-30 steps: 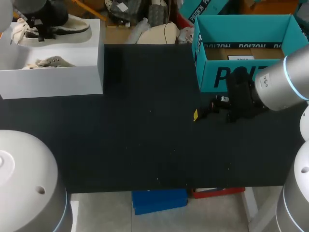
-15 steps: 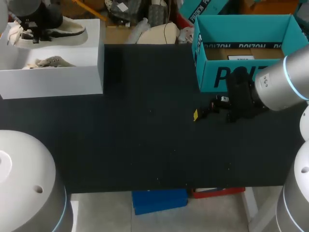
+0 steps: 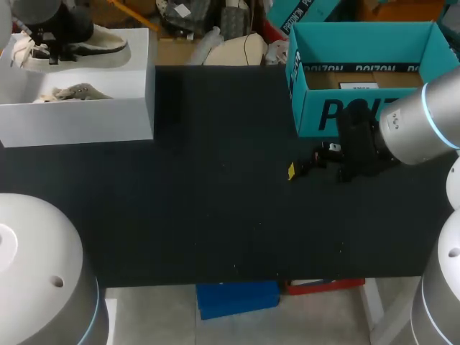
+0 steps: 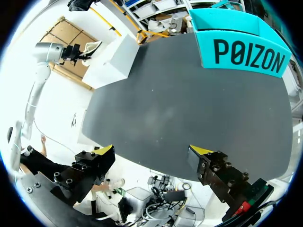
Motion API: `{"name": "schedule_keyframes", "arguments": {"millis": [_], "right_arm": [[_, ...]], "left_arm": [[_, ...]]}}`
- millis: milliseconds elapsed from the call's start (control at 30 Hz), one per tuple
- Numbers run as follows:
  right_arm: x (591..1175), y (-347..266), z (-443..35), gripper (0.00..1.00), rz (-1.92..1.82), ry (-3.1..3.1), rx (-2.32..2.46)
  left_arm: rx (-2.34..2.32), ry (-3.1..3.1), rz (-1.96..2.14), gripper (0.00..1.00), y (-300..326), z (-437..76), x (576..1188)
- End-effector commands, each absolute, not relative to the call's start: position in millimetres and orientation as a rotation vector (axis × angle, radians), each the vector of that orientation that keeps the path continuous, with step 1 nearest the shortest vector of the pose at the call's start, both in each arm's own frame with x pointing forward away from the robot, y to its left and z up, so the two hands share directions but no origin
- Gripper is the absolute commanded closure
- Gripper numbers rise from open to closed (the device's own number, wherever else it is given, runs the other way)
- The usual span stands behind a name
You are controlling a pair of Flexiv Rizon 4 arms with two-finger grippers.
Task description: Take the shoe out of the shoebox, open the shoe tongue, remove and reinsert the insole, then place the shoe into the shoebox
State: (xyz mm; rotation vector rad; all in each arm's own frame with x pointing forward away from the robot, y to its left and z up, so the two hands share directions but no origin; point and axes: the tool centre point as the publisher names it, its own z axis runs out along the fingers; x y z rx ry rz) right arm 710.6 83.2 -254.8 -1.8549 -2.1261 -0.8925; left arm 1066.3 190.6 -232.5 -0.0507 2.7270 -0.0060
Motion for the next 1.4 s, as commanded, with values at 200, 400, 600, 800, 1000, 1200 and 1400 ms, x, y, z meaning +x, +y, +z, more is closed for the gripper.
{"name": "schedule_keyframes", "arguments": {"millis": [200, 400, 600, 800, 1000, 1200, 1400], "right_arm": [[710.7, 84.3, -254.9, 0.0, -0.891, -2.127, -1.857], [710.7, 84.3, -254.9, 0.0, -0.891, -2.127, -1.857], [710.7, 84.3, -254.9, 0.0, -0.891, -2.127, -1.857], [710.7, 84.3, -254.9, 0.0, -0.891, -2.127, -1.857], [710.7, 84.3, -254.9, 0.0, -0.891, -2.127, -1.857], [710.7, 84.3, -254.9, 0.0, -0.891, -2.127, -1.857], [710.7, 84.3, -254.9, 0.0, -0.891, -2.127, -1.857]], "left_arm": [[-0.028, 2.726, -0.037, 1.0, 198.7, -233.8, 1086.1], [0.014, 2.732, -0.002, 1.0, 212.6, -254.1, 1116.4], [0.02, 2.76, -0.003, 1.0, 216.9, -275.3, 1139.5], [0.009, 2.785, -0.011, 1.0, 214.5, -292.4, 1159.5], [-0.017, 2.82, 0.007, 1.0, 204.8, -312.7, 1165.5], [-0.032, 2.841, 0.013, 1.0, 196.5, -332.8, 1166.9], [-0.031, 2.872, 0.025, 1.0, 195.0, -350.6, 1168.7]]}}
